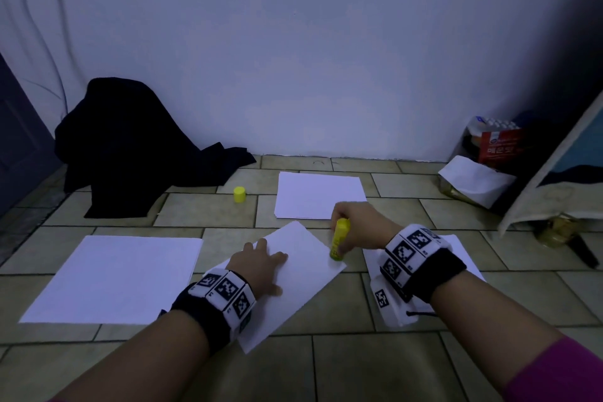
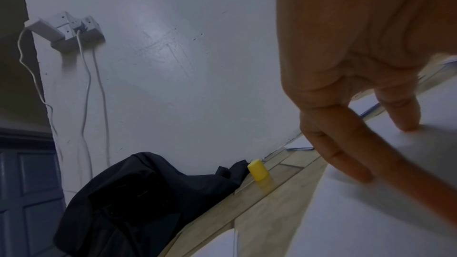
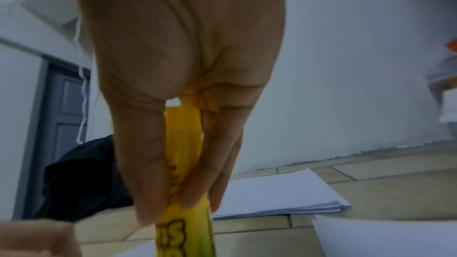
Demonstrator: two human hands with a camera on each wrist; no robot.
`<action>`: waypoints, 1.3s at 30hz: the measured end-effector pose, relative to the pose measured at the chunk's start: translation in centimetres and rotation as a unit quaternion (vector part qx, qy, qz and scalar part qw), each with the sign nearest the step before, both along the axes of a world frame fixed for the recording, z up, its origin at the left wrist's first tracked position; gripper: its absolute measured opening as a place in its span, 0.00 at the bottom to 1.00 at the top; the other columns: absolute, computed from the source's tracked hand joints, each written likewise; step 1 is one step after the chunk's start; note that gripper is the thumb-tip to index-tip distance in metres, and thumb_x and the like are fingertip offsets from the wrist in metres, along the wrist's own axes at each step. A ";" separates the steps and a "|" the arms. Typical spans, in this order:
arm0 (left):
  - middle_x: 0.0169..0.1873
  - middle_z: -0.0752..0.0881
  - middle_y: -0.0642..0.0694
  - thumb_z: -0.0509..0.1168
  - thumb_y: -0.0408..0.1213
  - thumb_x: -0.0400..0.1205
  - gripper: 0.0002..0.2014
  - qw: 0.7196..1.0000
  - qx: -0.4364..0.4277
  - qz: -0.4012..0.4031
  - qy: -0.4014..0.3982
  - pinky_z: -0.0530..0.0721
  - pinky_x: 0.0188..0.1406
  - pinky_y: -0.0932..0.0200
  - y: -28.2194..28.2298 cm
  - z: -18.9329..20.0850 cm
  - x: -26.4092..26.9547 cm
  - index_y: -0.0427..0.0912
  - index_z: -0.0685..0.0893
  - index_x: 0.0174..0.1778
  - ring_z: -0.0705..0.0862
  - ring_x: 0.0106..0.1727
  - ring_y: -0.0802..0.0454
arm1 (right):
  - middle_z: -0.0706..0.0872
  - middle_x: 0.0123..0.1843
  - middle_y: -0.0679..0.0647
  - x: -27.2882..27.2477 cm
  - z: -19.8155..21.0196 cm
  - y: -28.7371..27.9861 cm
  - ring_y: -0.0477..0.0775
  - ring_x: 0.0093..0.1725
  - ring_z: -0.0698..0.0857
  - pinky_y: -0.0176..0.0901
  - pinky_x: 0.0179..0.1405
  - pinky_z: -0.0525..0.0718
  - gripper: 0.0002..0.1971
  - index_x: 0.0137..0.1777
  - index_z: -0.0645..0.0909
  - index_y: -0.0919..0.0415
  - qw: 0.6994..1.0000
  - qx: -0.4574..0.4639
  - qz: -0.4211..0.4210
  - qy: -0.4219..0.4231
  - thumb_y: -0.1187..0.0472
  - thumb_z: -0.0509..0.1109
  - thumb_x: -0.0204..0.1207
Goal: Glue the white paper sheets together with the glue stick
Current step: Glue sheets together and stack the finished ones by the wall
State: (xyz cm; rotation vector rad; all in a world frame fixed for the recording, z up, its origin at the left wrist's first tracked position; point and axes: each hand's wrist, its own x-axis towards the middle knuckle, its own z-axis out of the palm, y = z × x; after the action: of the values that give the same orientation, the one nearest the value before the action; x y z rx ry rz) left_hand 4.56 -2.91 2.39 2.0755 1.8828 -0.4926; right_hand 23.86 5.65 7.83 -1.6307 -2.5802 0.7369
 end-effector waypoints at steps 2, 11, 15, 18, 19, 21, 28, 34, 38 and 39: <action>0.74 0.63 0.39 0.64 0.51 0.83 0.31 1.000 0.004 -0.001 0.000 0.77 0.64 0.46 0.0 0.1 -0.2 0.53 0.60 0.81 0.73 0.70 0.38 | 0.83 0.51 0.55 0.2 0.0 0.5 0.53 0.49 0.81 0.39 0.35 0.79 0.19 0.43 0.78 0.54 0.996 0.014 -0.053 0.069 0.65 0.85 0.58; 0.70 0.64 0.44 0.69 0.55 0.77 0.33 0.996 0.069 -0.018 -0.051 0.80 0.57 0.51 -0.7 -0.1 0.2 0.39 0.69 0.71 0.69 0.68 0.46 | 0.85 0.46 0.53 -1.5 -1.4 2.0 0.55 0.45 0.84 0.49 0.47 0.86 0.14 0.48 0.81 0.58 0.926 0.066 -0.189 0.321 0.65 0.81 0.65; 0.74 0.65 0.44 0.62 0.52 0.83 0.27 0.996 0.057 -0.050 -0.051 0.79 0.62 0.48 -0.8 -0.2 0.0 0.50 0.65 0.77 0.68 0.72 0.44 | 0.84 0.51 0.58 -2.9 -2.3 2.2 0.61 0.49 0.85 0.55 0.49 0.87 0.14 0.51 0.79 0.58 0.941 0.037 -0.178 0.285 0.63 0.78 0.69; 0.71 0.68 0.42 0.59 0.52 0.85 0.26 0.998 0.041 -0.038 -0.034 0.77 0.63 0.47 -0.3 -0.1 -0.3 0.51 0.66 0.78 0.68 0.71 0.43 | 0.82 0.56 0.61 -4.0 -2.7 2.1 0.62 0.55 0.84 0.58 0.54 0.86 0.16 0.58 0.78 0.63 0.957 0.014 -0.154 0.244 0.64 0.75 0.72; 0.70 0.69 0.41 0.61 0.52 0.84 0.27 0.998 0.037 -0.035 -0.032 0.77 0.64 0.47 -0.2 -0.2 -0.3 0.51 0.66 0.78 0.68 0.71 0.43 | 0.81 0.57 0.62 -4.4 -2.8 2.0 0.62 0.56 0.83 0.58 0.54 0.86 0.17 0.60 0.77 0.64 0.961 0.010 -0.147 0.234 0.64 0.74 0.73; 0.69 0.69 0.40 0.63 0.53 0.82 0.29 0.999 0.031 -0.026 -0.031 0.77 0.64 0.47 -0.2 -0.4 -0.2 0.49 0.66 0.78 0.69 0.71 0.42 | 0.81 0.59 0.63 -5.1 -2.9 2.0 0.63 0.56 0.83 0.57 0.55 0.85 0.17 0.61 0.77 0.64 0.967 0.009 -0.128 0.222 0.64 0.73 0.73; 0.67 0.69 0.39 0.63 0.52 0.82 0.28 0.998 0.040 -0.002 -0.042 0.78 0.63 0.46 -0.4 -1.0 0.2 0.48 0.67 0.77 0.69 0.70 0.42 | 0.83 0.57 0.65 -7.0 -2.7 1.2 0.57 0.46 0.79 0.42 0.43 0.78 0.15 0.61 0.77 0.63 0.983 0.012 -0.037 0.181 0.67 0.70 0.75; 0.70 0.70 0.42 0.66 0.58 0.79 0.35 0.998 0.032 -0.016 -0.049 0.75 0.68 0.48 -0.1 -0.6 -0.7 0.54 0.64 0.81 0.71 0.71 0.44 | 0.82 0.59 0.66 -6.2 -0.8 0.0 0.64 0.58 0.81 0.48 0.50 0.80 0.18 0.66 0.75 0.63 0.997 0.013 0.070 0.037 0.67 0.67 0.76; 0.71 0.69 0.42 0.68 0.58 0.77 0.38 0.999 0.022 -0.027 -0.041 0.74 0.70 0.48 0.3 -0.3 -0.9 0.55 0.63 0.82 0.70 0.73 0.44 | 0.80 0.61 0.61 -3.8 0.0 -1.3 0.60 0.59 0.80 0.43 0.49 0.77 0.19 0.66 0.75 0.60 0.993 0.006 0.116 -0.023 0.61 0.72 0.76; 0.72 0.69 0.42 0.69 0.58 0.77 0.38 0.999 0.021 -0.029 -0.041 0.74 0.70 0.49 0.3 -0.2 -0.9 0.56 0.63 0.82 0.70 0.73 0.44 | 0.81 0.59 0.60 -3.2 0.1 -1.6 0.59 0.57 0.80 0.45 0.50 0.79 0.19 0.65 0.76 0.59 0.992 0.003 0.124 -0.029 0.61 0.72 0.75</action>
State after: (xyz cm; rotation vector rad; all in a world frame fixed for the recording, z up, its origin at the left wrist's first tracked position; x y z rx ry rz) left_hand 3.63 -2.64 2.19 2.1478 1.8070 -0.3762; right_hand 20.65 4.04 7.94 -1.3631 -2.8575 0.6988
